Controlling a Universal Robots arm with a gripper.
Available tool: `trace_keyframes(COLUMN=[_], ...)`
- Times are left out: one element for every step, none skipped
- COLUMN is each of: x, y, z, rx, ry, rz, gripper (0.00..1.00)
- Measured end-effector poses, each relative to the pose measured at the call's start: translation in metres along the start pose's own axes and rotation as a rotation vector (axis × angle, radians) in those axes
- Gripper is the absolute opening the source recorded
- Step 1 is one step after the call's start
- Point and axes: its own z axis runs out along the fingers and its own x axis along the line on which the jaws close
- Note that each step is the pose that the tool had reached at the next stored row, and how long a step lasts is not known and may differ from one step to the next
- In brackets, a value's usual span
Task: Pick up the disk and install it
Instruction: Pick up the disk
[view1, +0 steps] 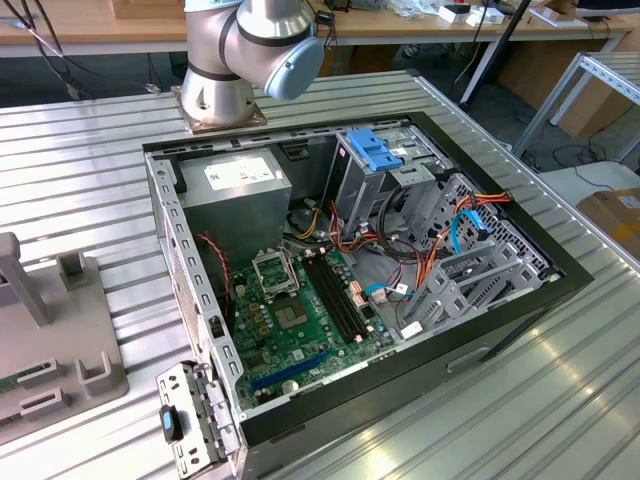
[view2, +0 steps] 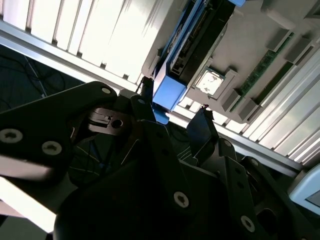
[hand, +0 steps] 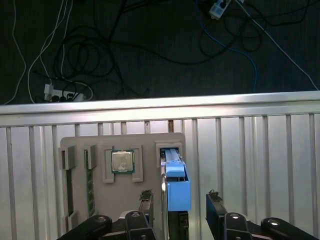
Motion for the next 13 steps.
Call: trace_keyframes(x=[0.0,0.0,0.0,0.0,-0.0001,-0.0001,-0.0001,-0.0001,0.0003,0.0009,0.0017,0.0026,0.0036], y=[0.0,0.0,0.0001,0.0001,0.0001,0.0001,0.0001,0.0002,0.0002,0.0001,0.0001,0.0,0.0], z=[0.0018,0.0032,0.0051,0.0076,0.0094,0.0135,0.0159,0.0172,0.0185,0.0198,0.0208,0.0218,0.023], rx=[0.0002,-0.0002,-0.0001,-0.0001,-0.0001,0.0,-0.0001,-0.0001,-0.0001,-0.0002,-0.0002,-0.0001,-0.0001], ry=[-0.0001,0.0001,0.0001,0.0,0.0001,0.0,0.0001,0.0,0.0,0.0001,0.0001,0.0,0.0], rz=[0.0,0.0,0.0,-0.001,-0.001,-0.001,-0.002,-0.002,-0.002,-0.002,-0.002,-0.002,-0.002], gripper=[0.54,0.54,0.54,0.54,0.54,0.54,0.54,0.54,0.54,0.54,0.54,0.54,0.54])
